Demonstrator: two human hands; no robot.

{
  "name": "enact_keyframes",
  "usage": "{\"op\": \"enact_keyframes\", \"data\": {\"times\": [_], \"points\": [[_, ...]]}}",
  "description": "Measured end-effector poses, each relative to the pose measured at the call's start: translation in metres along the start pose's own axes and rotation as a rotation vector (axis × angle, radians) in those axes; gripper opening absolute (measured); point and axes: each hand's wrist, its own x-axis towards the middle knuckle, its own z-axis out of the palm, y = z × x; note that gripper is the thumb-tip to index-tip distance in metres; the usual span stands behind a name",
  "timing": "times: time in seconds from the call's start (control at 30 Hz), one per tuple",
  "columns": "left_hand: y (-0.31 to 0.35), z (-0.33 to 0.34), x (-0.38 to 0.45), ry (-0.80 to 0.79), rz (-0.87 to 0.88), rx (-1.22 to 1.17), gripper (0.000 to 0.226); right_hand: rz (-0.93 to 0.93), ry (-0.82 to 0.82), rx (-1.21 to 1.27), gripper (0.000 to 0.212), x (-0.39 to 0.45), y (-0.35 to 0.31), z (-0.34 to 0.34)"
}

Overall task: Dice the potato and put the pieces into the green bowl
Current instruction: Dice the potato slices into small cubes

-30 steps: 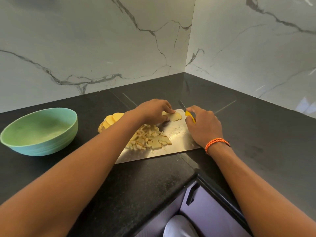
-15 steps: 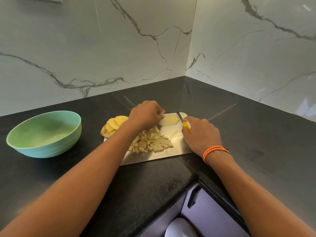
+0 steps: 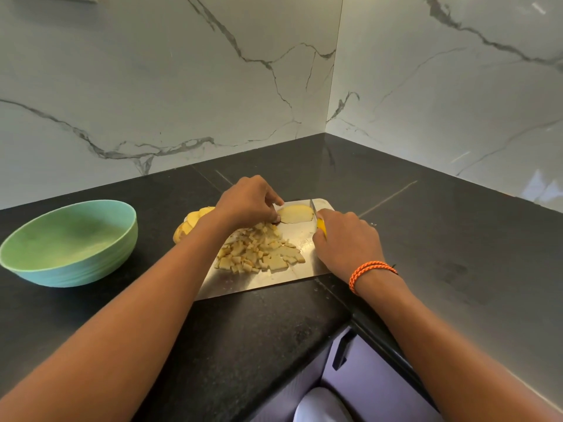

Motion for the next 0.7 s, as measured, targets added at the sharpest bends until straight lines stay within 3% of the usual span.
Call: {"op": "enact_keyframes", "data": {"times": [0.37, 0.57, 0.7], "points": [[0.005, 0.006, -0.002, 0.055, 0.054, 0.026, 0.028, 0.018, 0.036, 0.043, 0.036, -0.001, -0.001, 0.000], [0.021, 0.023, -0.008, -0.011, 0.165, 0.123, 0.044, 0.051, 0.064, 0.037, 0.035, -0.002, 0.001, -0.003], [0.025, 0.029, -0.007, 0.053, 0.167, 0.183, 0.041, 0.057, 0.067, 0.056, 0.034, -0.002, 0.002, -0.002]]}}
